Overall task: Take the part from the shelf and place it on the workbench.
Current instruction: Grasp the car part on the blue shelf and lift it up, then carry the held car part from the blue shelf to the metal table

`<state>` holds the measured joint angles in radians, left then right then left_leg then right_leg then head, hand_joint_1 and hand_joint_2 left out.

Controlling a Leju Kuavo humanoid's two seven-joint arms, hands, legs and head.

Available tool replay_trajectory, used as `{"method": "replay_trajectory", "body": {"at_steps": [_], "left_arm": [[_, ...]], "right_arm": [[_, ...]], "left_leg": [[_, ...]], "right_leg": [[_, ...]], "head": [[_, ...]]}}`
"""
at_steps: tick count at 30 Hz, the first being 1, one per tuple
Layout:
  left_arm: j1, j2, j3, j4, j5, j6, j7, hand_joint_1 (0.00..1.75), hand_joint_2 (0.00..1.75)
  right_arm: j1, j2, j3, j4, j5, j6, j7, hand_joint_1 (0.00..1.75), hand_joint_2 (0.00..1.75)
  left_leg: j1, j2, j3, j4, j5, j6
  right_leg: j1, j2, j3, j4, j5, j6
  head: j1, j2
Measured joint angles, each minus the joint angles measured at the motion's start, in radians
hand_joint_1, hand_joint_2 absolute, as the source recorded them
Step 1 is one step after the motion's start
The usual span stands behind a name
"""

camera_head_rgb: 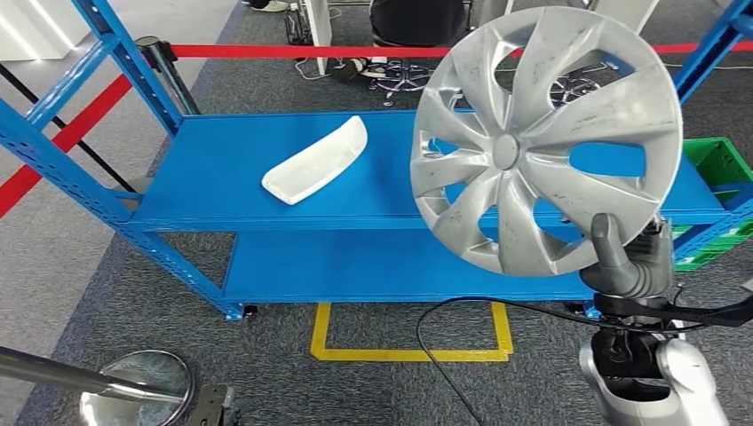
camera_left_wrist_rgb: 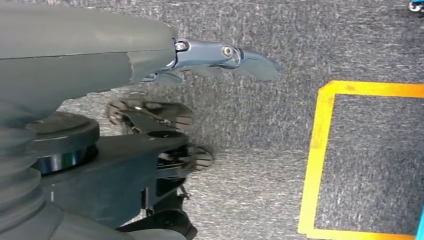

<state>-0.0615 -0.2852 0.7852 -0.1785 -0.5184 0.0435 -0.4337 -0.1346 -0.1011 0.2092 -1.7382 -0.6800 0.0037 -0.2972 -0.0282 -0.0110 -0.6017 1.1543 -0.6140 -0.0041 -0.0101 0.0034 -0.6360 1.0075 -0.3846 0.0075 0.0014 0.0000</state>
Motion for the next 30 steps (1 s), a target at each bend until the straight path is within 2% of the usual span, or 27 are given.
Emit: {"method": "replay_trajectory", "body": {"at_steps": [1,2,3,4,5,6,7,8,9,10,11,12,13,15,16,17,18,19,20,22,23,24,25,26,27,28,30], "left_arm": [[0.0,0.0,0.0,0.0,0.0,0.0,0.0,0.0,1.75],[-0.001,0.0,0.0,0.0,0.0,0.0,0.001,0.0,1.75],[-0.001,0.001,0.0,0.0,-0.001,0.0,0.002,0.0,1.75],[-0.003,0.001,0.0,0.0,-0.003,0.0,0.003,0.0,1.75],[-0.005,0.001,0.0,0.0,-0.005,-0.001,0.005,0.0,1.75],[-0.007,0.0,0.0,0.0,-0.006,-0.002,0.007,0.0,1.75],[-0.009,-0.001,0.0,0.0,-0.007,-0.003,0.009,0.0,1.75],[-0.009,-0.002,0.0,0.0,-0.008,-0.003,0.011,0.0,1.75],[-0.009,-0.003,0.0,0.0,-0.009,-0.004,0.012,0.0,1.75],[-0.007,-0.004,0.0,0.0,-0.009,-0.004,0.013,0.0,1.75],[-0.006,-0.004,0.0,0.0,-0.01,-0.004,0.014,0.0,1.75],[-0.004,-0.005,0.0,0.0,-0.01,-0.004,0.015,0.0,1.75],[-0.003,-0.005,0.0,0.0,-0.01,-0.005,0.015,0.0,1.75],[-0.003,-0.006,0.001,0.0,-0.012,-0.007,0.016,0.0,1.75],[-0.003,-0.006,0.001,0.0,-0.014,-0.008,0.016,0.0,1.75],[-0.003,-0.006,0.001,0.0,-0.017,-0.009,0.017,0.0,1.75],[-0.003,-0.006,0.001,0.0,-0.019,-0.009,0.018,0.0,1.75],[-0.003,-0.006,0.001,0.0,-0.022,-0.009,0.019,0.0,1.75],[-0.003,-0.006,0.001,0.0,-0.024,-0.009,0.019,0.0,1.75],[-0.004,-0.007,0.001,0.0,-0.025,-0.009,0.02,0.0,1.75],[-0.005,-0.007,0.001,0.0,-0.026,-0.009,0.02,0.0,1.75],[-0.005,-0.007,0.001,0.0,-0.026,-0.01,0.021,0.0,1.75],[-0.005,-0.007,0.001,0.0,-0.027,-0.01,0.021,0.0,1.75],[-0.005,-0.007,0.001,0.0,-0.027,-0.011,0.022,0.0,1.75],[-0.004,-0.006,0.001,0.0,-0.027,-0.012,0.022,0.0,1.75],[-0.004,-0.006,0.001,0.0,-0.027,-0.013,0.023,0.0,1.75],[-0.005,-0.005,0.001,0.0,-0.029,-0.016,0.025,0.0,1.75]], "right_arm": [[0.0,0.0,0.0,-0.002,0.0,0.0,0.0,1.75,1.75],[0.001,0.0,0.0,-0.002,0.0,-0.001,-0.001,1.75,1.75],[0.003,0.0,0.0,-0.003,0.001,-0.001,-0.003,1.75,1.75],[0.005,0.0,0.0,-0.005,0.002,-0.002,-0.007,1.75,1.75],[0.008,0.0,0.0,-0.009,0.004,-0.003,-0.011,1.75,1.75],[0.012,0.0,0.0,-0.014,0.005,-0.004,-0.016,1.75,1.75],[0.014,0.0,0.0,-0.021,0.007,-0.006,-0.02,1.75,1.75],[0.017,0.0,0.0,-0.028,0.008,-0.007,-0.025,1.75,1.75],[0.019,0.0,0.0,-0.035,0.01,-0.008,-0.029,1.75,1.75],[0.024,0.0,0.001,-0.04,0.012,-0.009,-0.032,1.75,1.75],[0.03,0.0,0.001,-0.043,0.013,-0.011,-0.035,1.75,1.75],[0.037,0.0,0.0,-0.046,0.015,-0.012,-0.036,1.75,1.75],[0.043,0.0,0.0,-0.047,0.016,-0.014,-0.037,1.75,1.75],[0.049,0.0,-0.001,-0.049,0.023,-0.012,-0.04,1.75,1.75],[0.05,-0.001,-0.001,-0.049,0.028,-0.006,-0.042,1.75,1.75],[0.051,-0.002,-0.002,-0.049,0.035,0.004,-0.046,1.75,1.75],[0.053,-0.005,-0.002,-0.049,0.042,0.019,-0.051,1.75,1.75],[0.054,-0.008,-0.002,-0.049,0.051,0.035,-0.056,1.75,1.75],[0.055,-0.011,-0.002,-0.05,0.058,0.05,-0.059,1.75,1.75],[0.056,-0.017,-0.002,-0.054,0.072,0.075,-0.064,1.75,1.75],[0.057,-0.019,-0.002,-0.057,0.078,0.083,-0.067,1.75,1.75],[0.058,-0.021,-0.002,-0.059,0.085,0.091,-0.071,1.75,1.75],[0.059,-0.022,-0.002,-0.061,0.092,0.097,-0.075,1.75,1.75],[0.061,-0.023,-0.003,-0.062,0.098,0.103,-0.078,1.75,1.75],[0.062,-0.024,-0.003,-0.063,0.103,0.109,-0.08,1.75,1.75],[0.062,-0.024,-0.004,-0.064,0.106,0.117,-0.081,1.75,1.75],[0.065,-0.026,-0.004,-0.068,0.112,0.138,-0.084,1.75,1.75]], "left_leg": [[0.008,0.0,-0.017,0.051,-0.025,-0.007],[0.015,0.0,-0.022,0.076,-0.03,-0.013],[0.022,0.0,-0.012,0.071,-0.017,-0.019],[0.027,0.0,0.016,0.031,0.014,-0.024],[0.033,0.0,0.055,-0.031,0.047,-0.029],[0.037,0.0,0.097,-0.098,0.069,-0.035],[0.038,-0.002,0.126,-0.15,0.082,-0.035],[0.039,-0.004,0.141,-0.182,0.085,-0.033],[0.036,-0.006,0.141,-0.192,0.085,-0.027],[0.034,-0.007,0.132,-0.191,0.092,-0.015],[0.034,-0.006,0.125,-0.19,0.099,-0.007],[0.033,-0.004,0.118,-0.189,0.108,0.004],[0.033,-0.003,0.11,-0.189,0.118,0.014],[0.028,-0.001,0.092,-0.189,0.136,0.026],[0.025,-0.001,0.082,-0.188,0.144,0.03],[0.021,0.0,0.072,-0.188,0.152,0.031],[0.017,0.0,0.062,-0.187,0.16,0.033],[0.013,0.001,0.053,-0.187,0.167,0.033],[0.01,0.0,0.046,-0.186,0.174,0.033],[0.005,0.0,0.033,-0.183,0.186,0.028],[0.004,0.0,0.028,-0.181,0.192,0.025],[0.004,0.0,0.024,-0.18,0.198,0.02],[0.004,0.0,0.021,-0.178,0.204,0.016],[0.004,-0.001,0.017,-0.176,0.203,0.011],[0.005,-0.001,0.009,-0.166,0.188,0.004],[0.006,-0.001,-0.003,-0.14,0.158,-0.003],[0.013,0.0,-0.039,-0.037,0.063,-0.017]], "right_leg": [[-0.001,0.0,-0.009,0.0,0.006,0.0],[-0.003,0.0,-0.018,0.001,0.012,0.002],[-0.006,0.0,-0.027,0.001,0.02,0.005],[-0.009,0.0,-0.036,0.001,0.027,0.01],[-0.011,0.001,-0.044,0.002,0.035,0.016],[-0.013,0.001,-0.052,0.003,0.043,0.023],[-0.013,0.002,-0.057,0.002,0.052,0.03],[-0.012,0.002,-0.06,0.0,0.061,0.037],[-0.012,0.002,-0.062,-0.004,0.072,0.043],[-0.013,0.003,-0.063,-0.01,0.083,0.05],[-0.015,0.002,-0.067,-0.012,0.082,0.056],[-0.016,0.001,-0.073,0.0,0.062,0.06],[-0.016,0.001,-0.084,0.035,0.022,0.062],[-0.013,-0.001,-0.114,0.167,-0.083,0.062],[-0.011,0.0,-0.127,0.238,-0.119,0.061],[-0.009,0.0,-0.129,0.286,-0.133,0.059],[-0.007,0.0,-0.115,0.3,-0.126,0.055],[-0.004,0.0,-0.082,0.273,-0.106,0.049],[-0.001,0.0,-0.031,0.214,-0.084,0.043],[0.005,0.0,0.075,0.068,-0.079,0.03],[0.008,0.0,0.106,0.02,-0.086,0.027],[0.01,0.0,0.117,-0.004,-0.094,0.025],[0.011,0.0,0.115,-0.011,-0.09,0.023],[0.009,-0.001,0.109,-0.012,-0.083,0.018],[0.006,-0.002,0.101,-0.013,-0.075,0.013],[0.003,-0.003,0.092,-0.016,-0.065,0.007],[0.0,-0.004,0.066,-0.017,-0.044,0.001]], "head": [[0.0,0.0],[0.0,0.0],[0.0,0.0],[0.0,0.0],[0.0,0.0],[-0.001,0.0],[-0.001,0.0],[-0.001,0.0],[-0.001,0.0],[-0.001,0.0],[0.0,0.0],[0.002,0.0],[0.003,0.0],[0.006,0.0],[0.006,0.0],[0.006,0.0],[0.006,0.0],[0.006,0.0],[0.006,0.0],[0.005,0.0],[0.005,0.0],[0.004,0.0],[0.004,0.0],[0.005,0.0],[0.003,0.0],[0.001,0.0],[-0.003,0.0]]}}
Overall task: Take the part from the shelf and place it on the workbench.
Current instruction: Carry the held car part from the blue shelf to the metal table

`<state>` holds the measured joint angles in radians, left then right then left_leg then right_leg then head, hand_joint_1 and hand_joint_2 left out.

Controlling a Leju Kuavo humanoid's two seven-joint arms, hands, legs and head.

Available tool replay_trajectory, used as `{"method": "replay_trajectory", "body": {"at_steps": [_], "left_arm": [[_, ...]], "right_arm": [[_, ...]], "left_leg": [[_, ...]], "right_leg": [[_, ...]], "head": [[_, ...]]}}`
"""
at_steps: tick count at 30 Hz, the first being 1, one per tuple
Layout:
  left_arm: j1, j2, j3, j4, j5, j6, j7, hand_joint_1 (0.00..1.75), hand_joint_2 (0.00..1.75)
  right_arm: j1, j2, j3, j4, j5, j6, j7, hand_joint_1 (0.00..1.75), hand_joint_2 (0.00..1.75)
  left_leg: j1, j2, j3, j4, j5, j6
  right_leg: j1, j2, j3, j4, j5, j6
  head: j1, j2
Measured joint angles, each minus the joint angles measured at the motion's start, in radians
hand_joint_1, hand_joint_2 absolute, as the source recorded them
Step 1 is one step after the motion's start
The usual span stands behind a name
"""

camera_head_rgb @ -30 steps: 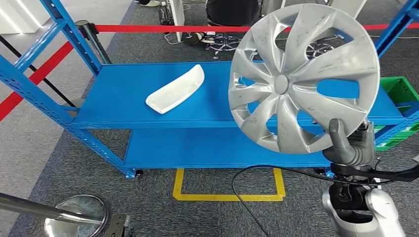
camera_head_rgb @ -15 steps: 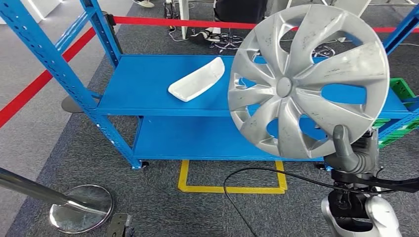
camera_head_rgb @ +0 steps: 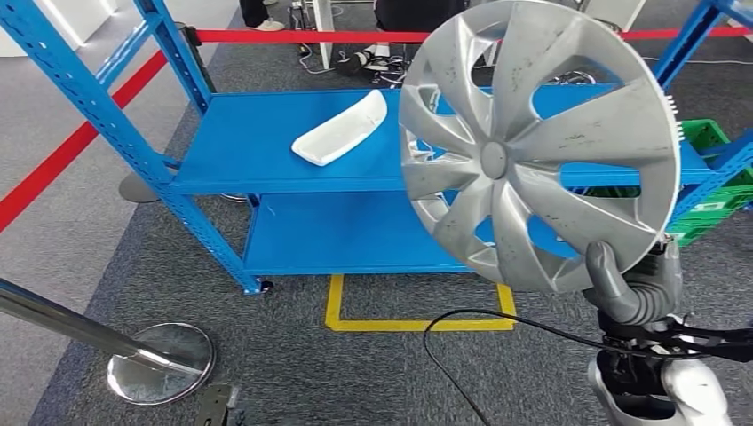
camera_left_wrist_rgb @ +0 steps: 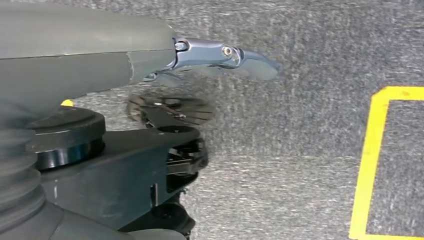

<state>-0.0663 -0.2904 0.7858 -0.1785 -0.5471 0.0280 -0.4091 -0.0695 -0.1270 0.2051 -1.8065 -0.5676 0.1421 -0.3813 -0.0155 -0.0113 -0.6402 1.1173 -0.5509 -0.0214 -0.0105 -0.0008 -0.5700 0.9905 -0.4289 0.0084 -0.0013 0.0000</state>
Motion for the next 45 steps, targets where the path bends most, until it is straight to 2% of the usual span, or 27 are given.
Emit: {"method": "replay_trajectory", "body": {"at_steps": [1,2,3,4,6,8,10,12,13,16,17,19,21,23,24,26,28,31,33,34,35,37,38,39,41,43,45], "left_arm": [[-0.001,0.0,0.0,0.0,-0.002,-0.001,0.003,0.0,1.75],[-0.001,0.001,0.0,0.0,-0.004,-0.001,0.006,0.0,1.75],[-0.002,0.002,0.0,0.0,-0.007,-0.001,0.009,0.0,1.75],[-0.002,0.002,0.0,0.0,-0.009,-0.001,0.011,0.0,1.75],[-0.003,0.003,0.0,0.0,-0.013,-0.001,0.014,0.0,1.75],[-0.006,0.002,0.0,0.0,-0.015,-0.001,0.014,0.0,1.75],[-0.008,0.0,0.0,0.0,-0.016,-0.001,0.008,0.0,1.75],[-0.005,-0.001,0.0,0.0,-0.016,0.0,0.0,0.0,1.75],[-0.002,-0.001,0.0,0.0,-0.017,0.001,-0.003,0.0,1.75],[-0.001,-0.001,0.0,0.0,-0.02,-0.001,-0.014,0.0,1.75],[-0.001,-0.001,0.0,0.0,-0.019,-0.003,-0.016,0.0,1.75],[-0.001,-0.001,0.0,0.0,-0.013,0.0,-0.016,0.0,1.75],[-0.001,-0.001,0.002,0.0,-0.003,0.007,-0.014,0.0,1.75],[0.0,-0.001,0.007,0.0,0.005,0.011,-0.008,0.0,1.75],[0.001,-0.001,0.01,0.0,0.007,0.011,-0.004,0.0,1.75],[0.002,-0.001,0.014,0.0,0.007,0.013,0.007,0.0,1.75],[0.001,-0.001,0.016,0.0,0.006,0.018,0.012,0.0,1.75],[0.002,0.0,0.019,0.0,0.004,0.027,0.012,0.0,1.75],[0.003,0.002,0.021,0.0,0.003,0.028,0.012,0.0,1.75],[0.003,0.002,0.022,0.0,0.003,0.028,0.012,0.0,1.75],[0.003,0.003,0.023,0.0,0.002,0.028,0.011,0.0,1.75],[0.003,0.003,0.023,0.0,-0.002,0.028,0.005,0.0,1.75],[0.003,0.004,0.023,0.0,-0.005,0.028,0.002,0.0,1.75],[0.003,0.004,0.023,0.0,-0.008,0.029,-0.002,0.0,1.75],[0.001,0.003,0.023,0.0,-0.014,0.033,-0.01,0.0,1.75],[-0.002,0.001,0.024,0.0,-0.017,0.043,-0.016,0.0,1.75],[-0.001,-0.002,0.024,-0.001,-0.016,0.054,-0.019,0.0,1.75]], "right_arm": [[0.002,-0.001,0.0,-0.002,0.008,0.011,-0.003,1.75,1.75],[0.005,-0.003,0.0,-0.005,0.019,0.02,-0.007,1.75,1.75],[0.009,-0.005,-0.001,-0.007,0.031,0.026,-0.011,1.75,1.75],[0.014,-0.007,-0.002,-0.009,0.041,0.029,-0.015,1.75,1.75],[0.023,-0.01,-0.004,-0.015,0.052,0.03,-0.018,1.75,1.75],[0.028,-0.015,-0.01,-0.023,0.057,0.032,-0.022,1.75,1.75],[0.034,-0.019,-0.018,-0.031,0.063,0.04,-0.03,1.75,1.75],[0.047,-0.024,-0.029,-0.033,0.073,0.055,-0.039,1.75,1.75],[0.056,-0.027,-0.035,-0.035,0.081,0.063,-0.042,1.75,1.75],[0.08,-0.033,-0.058,-0.042,0.093,0.082,-0.052,1.75,1.75],[0.087,-0.033,-0.064,-0.044,0.093,0.086,-0.056,1.75,1.75],[0.107,-0.029,-0.077,-0.052,0.093,0.086,-0.066,1.75,1.75],[0.136,-0.018,-0.092,-0.067,0.092,0.081,-0.083,1.75,1.75],[0.172,0.003,-0.108,-0.087,0.087,0.077,-0.105,1.75,1.75],[0.19,0.016,-0.117,-0.097,0.081,0.078,-0.116,1.75,1.75],[0.225,0.041,-0.138,-0.108,0.069,0.08,-0.129,1.75,1.75],[0.256,0.061,-0.159,-0.112,0.063,0.085,-0.132,1.75,1.75],[0.285,0.085,-0.184,-0.113,0.062,0.09,-0.13,1.75,1.75],[0.299,0.098,-0.195,-0.113,0.062,0.091,-0.13,1.75,1.75],[0.304,0.102,-0.199,-0.114,0.062,0.091,-0.13,1.75,1.75],[0.309,0.106,-0.203,-0.114,0.063,0.092,-0.13,1.75,1.75],[0.316,0.113,-0.209,-0.119,0.07,0.091,-0.13,1.75,1.75],[0.318,0.117,-0.21,-0.124,0.075,0.091,-0.13,1.75,1.75],[0.32,0.121,-0.212,-0.129,0.08,0.09,-0.13,1.75,1.75],[0.327,0.127,-0.217,-0.14,0.089,0.088,-0.129,1.75,1.75],[0.338,0.13,-0.224,-0.151,0.094,0.084,-0.13,1.75,1.75],[0.344,0.134,-0.229,-0.161,0.093,0.079,-0.133,1.75,1.75]], "left_leg": [[0.005,0.0,-0.017,0.064,-0.038,-0.005],[0.009,0.0,-0.025,0.114,-0.053,-0.01],[0.013,0.0,-0.022,0.14,-0.044,-0.014],[0.017,0.0,-0.004,0.136,-0.015,-0.017],[0.025,0.0,0.073,0.044,0.041,-0.024],[0.029,-0.001,0.162,-0.092,0.037,-0.022],[0.025,-0.002,0.189,-0.156,0.023,-0.005],[0.023,0.002,0.172,-0.156,0.038,0.017],[0.023,0.006,0.163,-0.157,0.048,0.028],[0.018,0.017,0.132,-0.157,0.076,0.046],[0.015,0.022,0.121,-0.156,0.084,0.047],[0.011,0.037,0.101,-0.153,0.098,0.048],[0.009,0.051,0.088,-0.15,0.108,0.044],[0.005,0.066,0.082,-0.147,0.115,0.036],[0.003,0.075,0.081,-0.146,0.118,0.03],[0.002,0.097,0.079,-0.145,0.123,0.02],[0.005,0.083,0.069,-0.124,0.1,0.008],[0.009,0.028,0.0,0.043,-0.01,-0.007],[0.009,0.021,-0.037,0.139,-0.044,-0.008],[0.009,0.018,-0.031,0.138,-0.03,-0.005],[0.009,0.013,-0.007,0.098,0.001,-0.001],[0.009,-0.025,0.07,-0.036,0.067,0.011],[0.011,-0.047,0.101,-0.093,0.085,0.016],[0.012,-0.063,0.119,-0.128,0.091,0.02],[0.014,-0.058,0.126,-0.15,0.086,0.024],[0.017,-0.034,0.124,-0.157,0.085,0.032],[0.02,-0.009,0.124,-0.16,0.088,0.038]], "right_leg": [[-0.001,0.0,-0.014,0.0,0.01,0.0],[-0.001,-0.001,-0.029,0.001,0.022,0.001],[-0.002,-0.001,-0.043,0.001,0.033,0.003],[-0.003,-0.002,-0.057,0.002,0.044,0.005],[-0.005,-0.002,-0.083,0.006,0.065,0.015],[-0.004,-0.001,-0.104,0.012,0.085,0.028],[-0.004,-0.002,-0.115,0.007,0.111,0.04],[-0.008,-0.003,-0.125,0.002,0.119,0.052],[-0.01,-0.002,-0.134,0.021,0.093,0.057],[-0.009,-0.001,-0.179,0.198,-0.048,0.062],[-0.009,-0.001,-0.19,0.261,-0.071,0.062],[-0.008,-0.002,-0.17,0.303,-0.053,0.059],[-0.005,-0.02,-0.08,0.203,-0.015,0.052],[0.005,-0.054,0.02,0.061,-0.025,0.044],[0.01,-0.064,0.045,0.019,-0.037,0.039],[0.012,-0.05,0.046,-0.002,-0.039,0.028],[0.009,-0.028,0.035,-0.005,-0.028,0.014],[0.004,0.005,0.013,-0.006,-0.01,0.0],[0.005,0.03,0.0,-0.006,-0.001,0.0],[0.005,0.044,-0.004,-0.005,0.003,0.002],[0.006,0.058,-0.007,-0.005,0.006,0.003],[0.006,0.083,-0.011,-0.004,0.01,0.008],[0.006,0.095,-0.015,-0.002,0.012,0.012],[0.005,0.106,-0.019,-0.001,0.016,0.017],[0.004,0.128,-0.031,0.0,0.025,0.03],[0.006,0.112,-0.048,0.016,0.015,0.04],[0.008,0.054,-0.087,0.099,-0.036,0.05]], "head": [[0.0,0.0],[0.0,0.0],[0.0,0.0],[0.0,0.0],[-0.001,0.0],[-0.005,0.0],[-0.008,0.0],[-0.007,0.0],[-0.005,0.0],[0.0,0.0],[0.001,0.0],[0.001,0.0],[0.001,0.0],[0.002,0.0],[0.002,0.0],[0.002,0.0],[0.002,0.0],[0.0,0.0],[0.0,0.0],[0.0,0.0],[0.001,0.0],[0.001,0.0],[0.001,0.0],[0.001,0.0],[0.001,0.0],[0.004,0.0],[0.013,0.0]]}}
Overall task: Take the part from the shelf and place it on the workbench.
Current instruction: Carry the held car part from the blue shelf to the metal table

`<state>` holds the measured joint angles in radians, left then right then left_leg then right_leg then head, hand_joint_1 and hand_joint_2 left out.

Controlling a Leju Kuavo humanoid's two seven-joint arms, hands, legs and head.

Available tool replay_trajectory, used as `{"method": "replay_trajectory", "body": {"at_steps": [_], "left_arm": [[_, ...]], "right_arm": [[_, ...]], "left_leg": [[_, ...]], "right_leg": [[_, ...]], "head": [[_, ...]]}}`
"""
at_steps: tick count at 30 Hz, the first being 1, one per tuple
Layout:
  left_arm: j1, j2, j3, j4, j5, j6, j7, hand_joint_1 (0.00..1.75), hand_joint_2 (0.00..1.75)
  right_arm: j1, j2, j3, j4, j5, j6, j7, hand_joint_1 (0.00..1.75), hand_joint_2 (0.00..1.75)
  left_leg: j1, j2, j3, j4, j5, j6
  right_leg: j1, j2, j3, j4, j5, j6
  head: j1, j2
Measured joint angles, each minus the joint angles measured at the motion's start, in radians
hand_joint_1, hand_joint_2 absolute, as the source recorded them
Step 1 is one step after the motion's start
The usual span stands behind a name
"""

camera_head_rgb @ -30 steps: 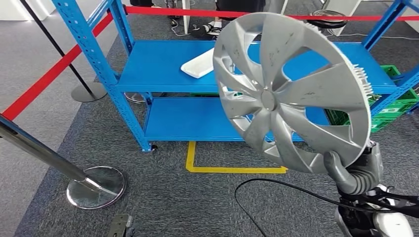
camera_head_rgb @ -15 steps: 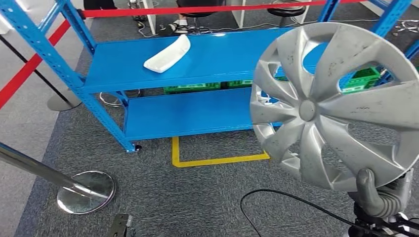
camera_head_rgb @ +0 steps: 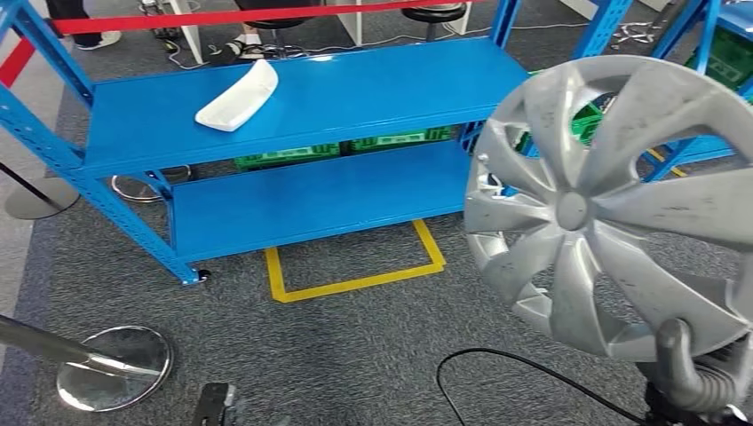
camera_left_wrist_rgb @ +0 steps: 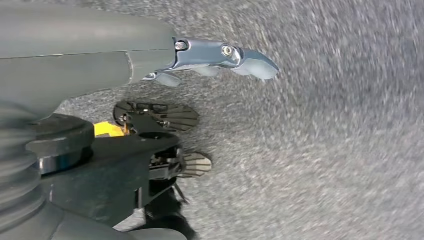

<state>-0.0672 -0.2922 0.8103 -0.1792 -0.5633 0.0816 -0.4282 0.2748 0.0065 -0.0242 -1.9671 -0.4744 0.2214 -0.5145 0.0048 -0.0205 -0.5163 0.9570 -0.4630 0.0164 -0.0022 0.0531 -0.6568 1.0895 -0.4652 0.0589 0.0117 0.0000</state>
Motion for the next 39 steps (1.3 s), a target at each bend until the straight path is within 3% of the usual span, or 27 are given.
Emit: {"method": "replay_trajectory", "body": {"at_steps": [2,3,4,5,6,8,10,12,14,16,17,18,19,20,21,23,25,27,28,29,31,32,34,35,36,38,39], "left_arm": [[0.003,0.0,0.001,0.0,0.001,0.007,0.0,0.0,1.75],[0.004,0.001,0.001,0.0,0.002,0.009,0.001,0.0,1.75],[0.004,0.001,0.002,0.0,0.004,0.01,0.004,0.0,1.75],[0.004,0.001,0.002,0.0,0.005,0.011,0.008,0.0,1.75],[0.004,0.0,0.002,0.0,0.006,0.011,0.012,0.0,1.75],[0.003,0.0,0.003,0.0,0.007,0.013,0.021,0.0,1.75],[0.003,0.001,0.005,0.0,0.008,0.015,0.027,0.0,1.75],[0.003,0.001,0.005,0.0,0.01,0.015,0.029,0.0,1.75],[0.002,0.0,0.005,0.0,0.012,0.015,0.03,0.0,1.75],[0.001,0.0,0.006,0.0,0.014,0.015,0.03,0.0,1.75],[0.002,0.0,0.006,0.0,0.015,0.015,0.029,0.0,1.75],[0.004,0.0,0.006,0.0,0.015,0.015,0.027,0.0,1.75],[0.005,0.001,0.006,0.0,0.013,0.016,0.022,0.0,1.75],[0.006,0.001,0.006,0.0,0.011,0.018,0.014,0.0,1.75],[0.006,0.002,0.006,0.0,0.008,0.023,0.003,0.0,1.75],[0.006,0.003,0.007,0.0,0.005,0.033,-0.019,0.0,1.75],[0.005,0.004,0.01,0.0,0.005,0.037,-0.029,0.0,1.75],[0.004,0.004,0.014,0.0,0.007,0.036,-0.031,0.0,1.75],[0.004,0.004,0.016,0.0,0.007,0.035,-0.031,0.0,1.75],[0.004,0.004,0.016,0.0,0.007,0.035,-0.031,0.0,1.75],[0.005,0.004,0.017,0.0,0.007,0.034,-0.031,0.0,1.75],[0.007,0.005,0.018,0.0,0.007,0.031,-0.031,0.0,1.75],[0.009,0.007,0.02,0.0,0.008,0.015,-0.031,0.0,1.75],[0.009,0.007,0.021,0.0,0.009,0.004,-0.03,0.0,1.75],[0.008,0.007,0.021,0.0,0.01,-0.005,-0.029,0.0,1.75],[0.006,0.007,0.022,0.0,0.012,-0.012,-0.022,0.0,1.75],[0.005,0.006,0.023,0.0,0.013,-0.012,-0.017,0.0,1.75]], "right_arm": [[0.004,0.006,-0.005,-0.011,-0.008,-0.005,-0.008,1.75,1.75],[0.007,0.009,-0.01,-0.018,-0.014,-0.008,-0.012,1.75,1.75],[0.011,0.011,-0.016,-0.024,-0.021,-0.012,-0.015,1.75,1.75],[0.014,0.014,-0.023,-0.03,-0.028,-0.017,-0.016,1.75,1.75],[0.018,0.016,-0.029,-0.036,-0.034,-0.02,-0.016,1.75,1.75],[0.021,0.02,-0.041,-0.046,-0.044,-0.026,-0.013,1.75,1.75],[0.023,0.026,-0.049,-0.053,-0.05,-0.028,-0.011,1.75,1.75],[0.026,0.03,-0.056,-0.056,-0.053,-0.03,-0.01,1.75,1.75],[0.028,0.033,-0.063,-0.058,-0.053,-0.03,-0.007,1.75,1.75],[0.028,0.037,-0.066,-0.059,-0.055,-0.032,-0.003,1.75,1.75],[0.027,0.038,-0.067,-0.059,-0.055,-0.034,0.0,1.75,1.75],[0.027,0.04,-0.068,-0.059,-0.055,-0.039,0.002,1.75,1.75],[0.028,0.04,-0.07,-0.059,-0.053,-0.045,0.005,1.75,1.75],[0.029,0.041,-0.071,-0.059,-0.048,-0.052,0.007,1.75,1.75],[0.031,0.041,-0.073,-0.06,-0.042,-0.061,0.009,1.75,1.75],[0.033,0.042,-0.077,-0.062,-0.031,-0.079,0.014,1.75,1.75],[0.031,0.042,-0.081,-0.064,-0.028,-0.091,0.023,1.75,1.75],[0.031,0.042,-0.087,-0.064,-0.029,-0.096,0.03,1.75,1.75],[0.033,0.042,-0.091,-0.064,-0.03,-0.097,0.033,1.75,1.75],[0.033,0.042,-0.094,-0.064,-0.03,-0.098,0.035,1.75,1.75],[0.029,0.042,-0.097,-0.064,-0.031,-0.099,0.037,1.75,1.75],[0.025,0.042,-0.098,-0.063,-0.033,-0.1,0.039,1.75,1.75],[0.02,0.042,-0.1,-0.061,-0.037,-0.105,0.045,1.75,1.75],[0.015,0.041,-0.101,-0.059,-0.037,-0.112,0.05,1.75,1.75],[0.009,0.038,-0.103,-0.056,-0.034,-0.122,0.054,1.75,1.75],[-0.005,0.024,-0.112,-0.052,-0.022,-0.147,0.06,1.75,1.75],[-0.011,0.015,-0.12,-0.052,-0.019,-0.156,0.061,1.75,1.75]], "left_leg": [[-0.001,0.027,-0.001,0.002,-0.001,0.002],[-0.002,0.042,-0.001,0.003,-0.001,0.002],[-0.002,0.055,0.0,0.003,-0.003,0.002],[-0.002,0.068,0.001,0.004,-0.005,0.001],[-0.002,0.08,0.004,0.006,-0.008,-0.002],[-0.007,0.099,0.007,0.01,-0.014,-0.01],[-0.014,0.116,0.007,0.015,-0.018,-0.017],[-0.016,0.135,0.008,0.016,-0.02,-0.022],[-0.012,0.108,-0.006,0.047,-0.05,-0.031],[-0.01,0.052,-0.056,0.157,-0.117,-0.035],[-0.009,0.037,-0.092,0.231,-0.148,-0.035],[-0.01,0.03,-0.121,0.29,-0.165,-0.033],[-0.01,0.027,-0.137,0.317,-0.162,-0.032],[-0.01,0.025,-0.137,0.309,-0.14,-0.03],[-0.009,0.019,-0.117,0.26,-0.101,-0.027],[-0.003,-0.028,-0.059,0.126,-0.029,-0.023],[0.001,-0.065,-0.027,0.049,-0.009,-0.023],[0.001,-0.051,-0.025,0.037,-0.013,-0.02],[0.002,-0.039,-0.026,0.035,-0.01,-0.015],[0.003,-0.026,-0.025,0.034,-0.008,-0.01],[0.002,0.0,-0.025,0.032,-0.006,-0.002],[0.001,0.015,-0.025,0.032,-0.006,0.0],[0.001,0.045,-0.025,0.033,-0.007,0.001],[0.001,0.061,-0.024,0.033,-0.008,0.0],[0.001,0.075,-0.022,0.033,-0.01,-0.001],[-0.003,0.099,-0.017,0.033,-0.015,-0.008],[-0.006,0.107,-0.014,0.035,-0.017,-0.013]], "right_leg": [[-0.003,-0.038,-0.058,0.138,-0.063,0.01],[-0.004,-0.044,-0.076,0.185,-0.077,0.013],[-0.006,-0.048,-0.076,0.193,-0.072,0.015],[-0.007,-0.053,-0.055,0.159,-0.048,0.016],[-0.007,-0.067,-0.015,0.09,-0.014,0.016],[-0.002,-0.111,0.056,-0.038,0.026,0.011],[0.003,-0.125,0.074,-0.077,0.029,-0.003],[0.003,-0.1,0.065,-0.074,0.032,-0.019],[0.0,-0.076,0.06,-0.077,0.037,-0.032],[-0.003,-0.051,0.055,-0.08,0.044,-0.043],[-0.003,-0.038,0.053,-0.08,0.046,-0.046],[-0.003,-0.023,0.051,-0.08,0.047,-0.047],[-0.003,-0.008,0.05,-0.08,0.048,-0.047],[-0.003,0.007,0.049,-0.079,0.049,-0.046],[-0.004,0.022,0.05,-0.079,0.05,-0.045],[-0.004,0.05,0.047,-0.075,0.053,-0.039],[-0.006,0.076,0.035,-0.07,0.058,-0.027],[-0.009,0.097,0.022,-0.07,0.065,-0.014],[-0.009,0.087,0.017,-0.069,0.064,-0.008],[-0.007,0.059,0.006,-0.051,0.051,-0.003],[-0.005,-0.012,-0.036,0.044,-0.005,0.008],[-0.006,-0.035,-0.067,0.115,-0.04,0.012],[-0.009,-0.045,-0.106,0.212,-0.072,0.018],[-0.01,-0.048,-0.098,0.206,-0.061,0.019],[-0.011,-0.054,-0.07,0.16,-0.035,0.019],[-0.007,-0.096,0.016,0.015,0.018,0.017],[-0.004,-0.113,0.044,-0.034,0.031,0.012]], "head": [[0.006,0.0],[0.007,0.0],[0.007,0.0],[0.007,0.0],[0.007,0.0],[0.007,0.0],[0.005,0.0],[0.004,0.0],[0.003,0.0],[0.0,0.0],[-0.001,0.0],[-0.001,0.0],[-0.001,0.0],[-0.001,0.0],[-0.001,0.0],[-0.001,0.0],[0.0,0.0],[-0.001,0.0],[0.0,0.0],[0.004,0.0],[0.012,0.0],[0.016,0.0],[0.017,0.0],[0.017,0.0],[0.017,0.0],[0.017,0.0],[0.016,0.0]]}}
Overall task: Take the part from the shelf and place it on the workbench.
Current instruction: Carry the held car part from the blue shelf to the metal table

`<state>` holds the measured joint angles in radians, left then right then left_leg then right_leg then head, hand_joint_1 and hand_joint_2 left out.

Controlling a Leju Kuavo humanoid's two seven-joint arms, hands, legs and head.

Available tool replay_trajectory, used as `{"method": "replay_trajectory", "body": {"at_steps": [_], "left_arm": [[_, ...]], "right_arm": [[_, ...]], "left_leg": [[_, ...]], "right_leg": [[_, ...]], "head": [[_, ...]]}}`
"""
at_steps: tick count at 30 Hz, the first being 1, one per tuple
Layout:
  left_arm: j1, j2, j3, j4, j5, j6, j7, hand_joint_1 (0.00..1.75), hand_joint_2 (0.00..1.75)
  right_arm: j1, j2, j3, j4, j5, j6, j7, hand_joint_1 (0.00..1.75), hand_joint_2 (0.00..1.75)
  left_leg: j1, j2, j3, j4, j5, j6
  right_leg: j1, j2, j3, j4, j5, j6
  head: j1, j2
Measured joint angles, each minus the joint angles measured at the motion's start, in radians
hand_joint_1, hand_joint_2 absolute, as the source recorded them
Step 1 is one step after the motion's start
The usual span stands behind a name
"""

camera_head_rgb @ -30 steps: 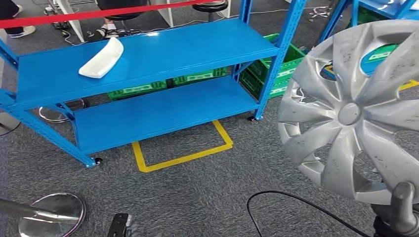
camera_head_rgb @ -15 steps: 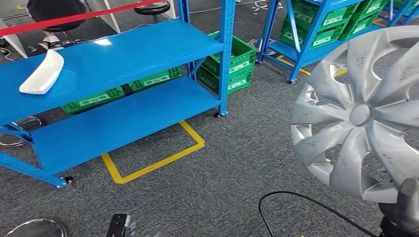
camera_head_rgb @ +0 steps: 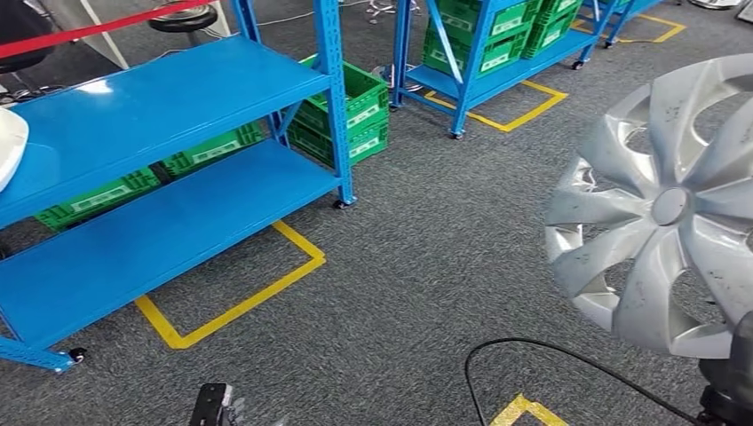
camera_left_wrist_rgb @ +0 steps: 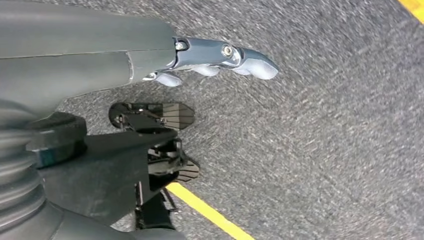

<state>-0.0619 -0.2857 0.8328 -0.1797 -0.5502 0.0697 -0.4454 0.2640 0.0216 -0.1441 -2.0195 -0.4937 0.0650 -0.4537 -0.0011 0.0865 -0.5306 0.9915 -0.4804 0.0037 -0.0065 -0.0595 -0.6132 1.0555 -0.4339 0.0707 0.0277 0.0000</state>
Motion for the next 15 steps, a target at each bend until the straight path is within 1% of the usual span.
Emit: {"method": "replay_trajectory", "body": {"at_steps": [1,2,3,4,5,6,7,8,9,10,11,12,13,14,15], "left_arm": [[0.0,0.0,0.0,0.0,0.001,0.001,0.006,0.0,1.75],[-0.001,0.0,0.001,0.0,0.001,0.003,0.013,0.0,1.75],[0.0,0.0,0.001,0.0,0.0,0.004,0.02,0.0,1.75],[-0.001,0.0,0.001,0.0,-0.001,0.005,0.026,0.0,1.75],[-0.001,-0.001,0.002,0.0,-0.003,0.005,0.03,0.0,1.75],[0.0,-0.001,0.002,0.0,-0.005,0.004,0.032,0.0,1.75],[0.0,-0.002,0.002,0.0,-0.006,0.004,0.033,0.0,1.75],[0.002,-0.002,0.002,0.0,-0.008,0.003,0.033,0.0,1.75],[0.004,-0.001,0.002,0.0,-0.008,0.002,0.033,0.0,1.75],[0.005,-0.001,0.002,0.0,-0.01,0.001,0.033,0.0,1.75],[0.006,0.0,0.002,0.0,-0.011,-0.001,0.033,0.0,1.75],[0.006,0.0,0.002,0.0,-0.012,-0.002,0.033,0.0,1.75],[0.006,0.0,0.002,0.0,-0.013,-0.002,0.033,0.0,1.75],[0.005,0.0,0.002,0.0,-0.013,-0.003,0.033,0.0,1.75],[0.005,0.0,0.002,0.0,-0.013,-0.003,0.033,0.0,1.75]], "right_arm": [[-0.003,-0.009,-0.011,-0.001,-0.002,-0.008,0.0,1.75,1.75],[-0.002,-0.018,-0.026,-0.004,-0.014,-0.01,0.001,1.75,1.75],[0.002,-0.024,-0.043,-0.007,-0.035,-0.007,0.002,1.75,1.75],[0.009,-0.029,-0.065,-0.013,-0.062,0.001,0.005,1.75,1.75],[0.015,-0.033,-0.089,-0.019,-0.092,0.014,0.008,1.75,1.75],[0.018,-0.036,-0.11,-0.025,-0.114,0.026,0.012,1.75,1.75],[0.019,-0.037,-0.133,-0.032,-0.132,0.038,0.016,1.75,1.75],[0.017,-0.039,-0.153,-0.036,-0.142,0.047,0.02,1.75,1.75],[0.016,-0.039,-0.173,-0.038,-0.148,0.052,0.024,1.75,1.75],[0.016,-0.04,-0.193,-0.04,-0.152,0.053,0.029,1.75,1.75],[0.016,-0.04,-0.213,-0.041,-0.153,0.053,0.034,1.75,1.75],[0.016,-0.04,-0.233,-0.041,-0.155,0.051,0.037,1.75,1.75],[0.015,-0.04,-0.253,-0.041,-0.156,0.05,0.039,1.75,1.75],[0.014,-0.04,-0.271,-0.041,-0.157,0.048,0.04,1.75,1.75],[0.011,-0.04,-0.286,-0.042,-0.159,0.047,0.041,1.75,1.75]], "left_leg": [[-0.004,0.008,0.002,0.001,-0.002,-0.004],[-0.007,0.015,0.002,0.001,-0.002,-0.007],[-0.006,0.024,0.003,0.001,-0.002,-0.011],[-0.005,0.023,0.003,0.002,-0.007,-0.015],[-0.003,0.01,-0.001,0.012,-0.02,-0.02],[-0.001,-0.013,-0.014,0.043,-0.043,-0.023],[0.0,-0.041,-0.038,0.095,-0.075,-0.024],[0.0,-0.063,-0.069,0.163,-0.108,-0.024],[0.0,-0.074,-0.102,0.231,-0.133,-0.023],[0.0,-0.078,-0.126,0.277,-0.143,-0.023],[-0.001,-0.081,-0.135,0.287,-0.131,-0.021],[0.0,-0.084,-0.124,0.259,-0.102,-0.019],[0.001,-0.097,-0.099,0.2,-0.063,-0.017],[0.004,-0.127,-0.069,0.133,-0.028,-0.015],[0.009,-0.154,-0.043,0.075,-0.007,-0.015]], "right_leg": [[0.003,-0.011,0.014,-0.027,0.004,-0.006],[0.006,-0.007,0.013,-0.03,0.003,-0.014],[0.005,0.006,0.009,-0.03,0.004,-0.022],[0.004,0.017,0.007,-0.031,0.006,-0.028],[0.003,0.029,0.006,-0.033,0.009,-0.035],[0.0,0.041,0.005,-0.036,0.012,-0.041],[-0.002,0.054,0.004,-0.037,0.014,-0.045],[-0.002,0.067,0.003,-0.037,0.015,-0.047],[-0.002,0.082,0.002,-0.037,0.016,-0.049],[-0.001,0.096,0.001,-0.037,0.017,-0.05],[-0.001,0.111,0.001,-0.037,0.017,-0.05],[-0.002,0.127,0.001,-0.037,0.018,-0.049],[-0.003,0.142,0.001,-0.037,0.02,-0.047],[-0.004,0.157,0.0,-0.036,0.021,-0.043],[-0.004,0.171,-0.004,-0.033,0.023,-0.039]], "head": [[-0.001,0.0],[-0.002,0.0],[-0.003,0.0],[-0.003,0.0],[-0.004,0.0],[-0.005,0.0],[-0.008,0.0],[-0.01,0.0],[-0.011,0.0],[-0.012,0.0],[-0.012,0.0],[-0.012,0.0],[-0.012,0.0],[-0.012,0.0],[-0.012,0.0]]}}
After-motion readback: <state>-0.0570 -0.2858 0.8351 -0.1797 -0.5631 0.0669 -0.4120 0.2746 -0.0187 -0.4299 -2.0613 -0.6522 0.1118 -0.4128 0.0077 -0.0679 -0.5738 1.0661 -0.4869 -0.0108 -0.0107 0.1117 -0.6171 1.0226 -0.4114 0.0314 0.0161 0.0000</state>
